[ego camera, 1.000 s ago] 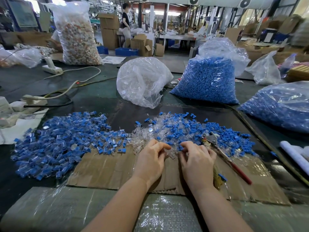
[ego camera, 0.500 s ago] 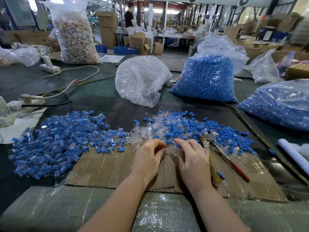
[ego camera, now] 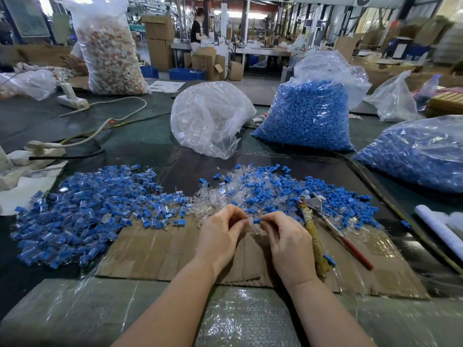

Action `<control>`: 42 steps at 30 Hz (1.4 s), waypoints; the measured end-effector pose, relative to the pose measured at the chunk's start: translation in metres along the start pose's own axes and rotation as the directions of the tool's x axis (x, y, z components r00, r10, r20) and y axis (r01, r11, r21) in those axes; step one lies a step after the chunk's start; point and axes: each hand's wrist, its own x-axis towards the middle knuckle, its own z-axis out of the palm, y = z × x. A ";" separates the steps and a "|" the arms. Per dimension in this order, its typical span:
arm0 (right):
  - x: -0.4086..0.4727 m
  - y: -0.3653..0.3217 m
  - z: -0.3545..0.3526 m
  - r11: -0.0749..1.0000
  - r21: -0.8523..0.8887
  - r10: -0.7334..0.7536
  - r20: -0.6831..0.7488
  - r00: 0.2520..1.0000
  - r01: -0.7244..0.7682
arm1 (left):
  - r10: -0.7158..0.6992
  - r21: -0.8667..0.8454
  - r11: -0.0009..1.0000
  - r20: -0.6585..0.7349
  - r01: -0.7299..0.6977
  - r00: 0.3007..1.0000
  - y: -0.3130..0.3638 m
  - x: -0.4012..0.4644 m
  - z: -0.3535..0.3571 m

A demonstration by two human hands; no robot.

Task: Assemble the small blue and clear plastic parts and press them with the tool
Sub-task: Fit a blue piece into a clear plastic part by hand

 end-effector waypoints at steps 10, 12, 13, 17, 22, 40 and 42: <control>0.000 -0.009 -0.001 0.990 -0.130 -0.062 -0.011 0.998 0.060 | -0.029 -0.233 0.971 0.090 0.049 0.996 0.010 -0.004 -0.003; 0.000 -0.010 -0.001 0.986 -0.148 -0.080 0.007 0.997 0.080 | -0.023 -0.257 0.965 0.104 0.049 0.994 0.011 -0.004 -0.004; 0.000 -0.009 -0.001 0.985 -0.151 -0.082 0.014 0.996 0.084 | -0.022 -0.258 0.965 0.110 0.050 0.994 0.011 -0.004 -0.004; 0.000 -0.008 -0.002 0.993 -0.090 -0.065 0.053 0.996 0.070 | -0.024 -0.187 0.981 0.100 0.042 0.995 0.008 -0.002 -0.005; 0.001 -0.009 -0.006 0.994 -0.008 -0.106 0.071 0.992 0.107 | -0.046 -0.174 0.983 0.090 0.062 0.995 0.005 -0.001 -0.004; 0.003 -0.010 -0.006 0.989 0.014 -0.148 0.072 0.986 0.148 | -0.004 -0.088 0.996 0.085 0.012 0.996 0.007 -0.001 -0.006; 0.003 -0.010 -0.007 0.988 0.012 -0.152 0.074 0.986 0.151 | -0.001 -0.080 0.997 0.085 0.008 0.996 0.007 -0.001 -0.006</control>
